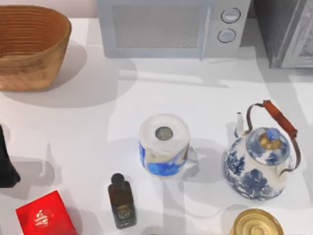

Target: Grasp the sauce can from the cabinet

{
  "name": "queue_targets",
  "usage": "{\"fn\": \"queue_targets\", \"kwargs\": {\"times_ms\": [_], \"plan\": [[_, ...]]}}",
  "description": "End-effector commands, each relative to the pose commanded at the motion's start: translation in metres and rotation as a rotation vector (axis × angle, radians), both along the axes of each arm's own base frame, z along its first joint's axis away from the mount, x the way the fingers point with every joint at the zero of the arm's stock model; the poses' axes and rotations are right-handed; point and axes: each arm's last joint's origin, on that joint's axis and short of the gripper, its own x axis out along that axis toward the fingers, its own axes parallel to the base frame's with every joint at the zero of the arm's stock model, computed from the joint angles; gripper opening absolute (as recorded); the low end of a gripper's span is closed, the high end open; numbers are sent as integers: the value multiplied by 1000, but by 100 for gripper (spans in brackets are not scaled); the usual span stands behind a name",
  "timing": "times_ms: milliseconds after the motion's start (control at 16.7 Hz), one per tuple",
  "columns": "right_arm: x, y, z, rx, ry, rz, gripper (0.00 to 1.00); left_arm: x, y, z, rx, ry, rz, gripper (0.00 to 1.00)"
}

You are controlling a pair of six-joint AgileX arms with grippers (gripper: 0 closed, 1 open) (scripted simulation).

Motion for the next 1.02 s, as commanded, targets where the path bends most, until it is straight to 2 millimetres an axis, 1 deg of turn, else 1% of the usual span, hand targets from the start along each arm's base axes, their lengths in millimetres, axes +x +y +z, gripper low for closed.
{"fn": "queue_targets", "kwargs": {"times_ms": [60, 180, 480, 600, 1020], "plan": [[9, 1, -1, 0, 1, -1, 100, 0, 0, 0, 0, 0, 0, 100], [20, 1, 0, 3, -8, -3, 100, 0, 0, 0, 0, 0, 0, 100], [21, 2, -1, 3, -5, 1, 100, 0, 0, 0, 0, 0, 0, 100], [27, 2, 0, 3, -7, -3, 100, 0, 0, 0, 0, 0, 0, 100], [72, 0, 1, 4, -10, -4, 100, 0, 0, 0, 0, 0, 0, 100]]}}
